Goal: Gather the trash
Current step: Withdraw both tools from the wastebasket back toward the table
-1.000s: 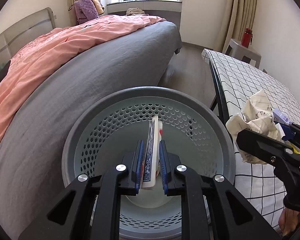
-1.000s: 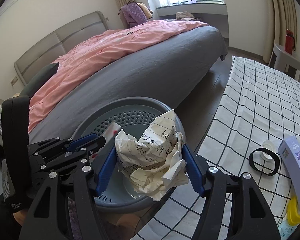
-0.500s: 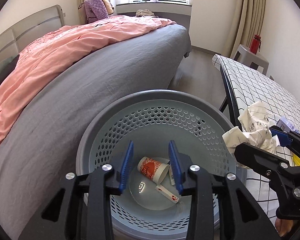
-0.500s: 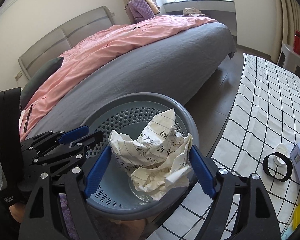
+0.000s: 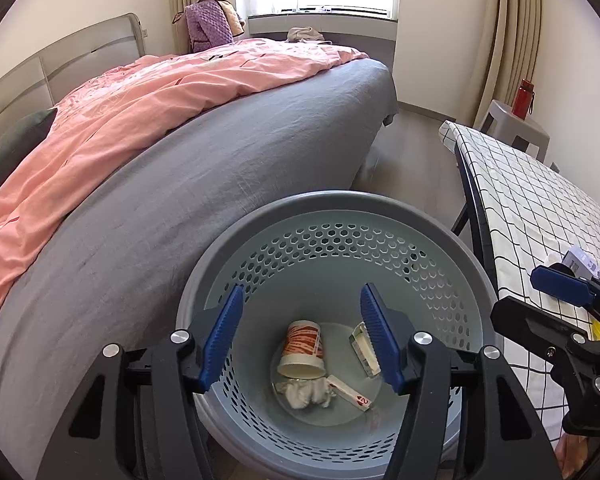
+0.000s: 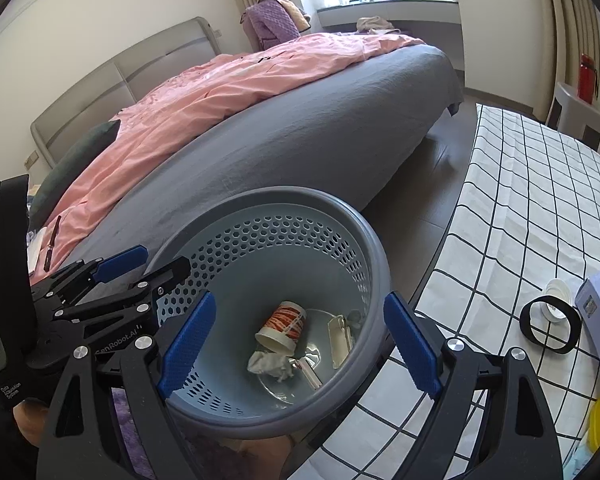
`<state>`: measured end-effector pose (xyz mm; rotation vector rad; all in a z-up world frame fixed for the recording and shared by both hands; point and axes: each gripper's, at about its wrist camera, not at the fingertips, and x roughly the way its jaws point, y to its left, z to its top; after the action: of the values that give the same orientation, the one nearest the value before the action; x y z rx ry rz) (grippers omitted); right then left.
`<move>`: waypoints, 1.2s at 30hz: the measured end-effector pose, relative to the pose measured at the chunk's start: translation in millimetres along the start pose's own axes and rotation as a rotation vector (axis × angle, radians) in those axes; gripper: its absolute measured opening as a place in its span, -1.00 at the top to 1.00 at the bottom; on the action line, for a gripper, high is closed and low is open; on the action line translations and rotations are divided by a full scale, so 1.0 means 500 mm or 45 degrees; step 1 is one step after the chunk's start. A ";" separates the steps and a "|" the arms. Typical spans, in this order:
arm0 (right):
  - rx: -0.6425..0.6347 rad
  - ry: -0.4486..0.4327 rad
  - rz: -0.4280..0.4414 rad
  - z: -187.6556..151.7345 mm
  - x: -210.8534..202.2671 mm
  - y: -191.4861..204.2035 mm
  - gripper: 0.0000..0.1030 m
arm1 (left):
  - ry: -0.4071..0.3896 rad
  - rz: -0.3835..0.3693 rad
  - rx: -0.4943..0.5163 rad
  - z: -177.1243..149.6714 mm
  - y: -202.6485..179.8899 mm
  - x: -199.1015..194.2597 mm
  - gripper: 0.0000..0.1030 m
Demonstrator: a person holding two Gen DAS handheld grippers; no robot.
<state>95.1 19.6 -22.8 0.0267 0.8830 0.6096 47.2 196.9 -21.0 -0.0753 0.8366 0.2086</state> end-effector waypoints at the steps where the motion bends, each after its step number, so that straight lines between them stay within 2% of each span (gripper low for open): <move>1: -0.001 -0.003 -0.003 -0.002 -0.002 0.000 -0.64 | -0.005 0.003 0.001 0.000 -0.001 -0.002 -0.22; 18: 0.043 -0.031 -0.085 -0.046 -0.061 -0.023 -0.64 | -0.051 0.000 0.057 -0.011 -0.049 -0.029 -0.37; 25: 0.104 -0.043 -0.145 -0.083 -0.098 -0.053 -0.64 | -0.056 -0.054 0.082 -0.021 -0.086 -0.041 -0.40; 36: 0.277 -0.102 -0.324 -0.167 -0.203 -0.137 -0.73 | -0.063 -0.176 0.155 -0.040 -0.169 -0.064 -0.40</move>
<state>19.3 -107.6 -22.3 0.1320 0.8556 0.2715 29.8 106.5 -12.0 -0.0139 0.7901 0.0290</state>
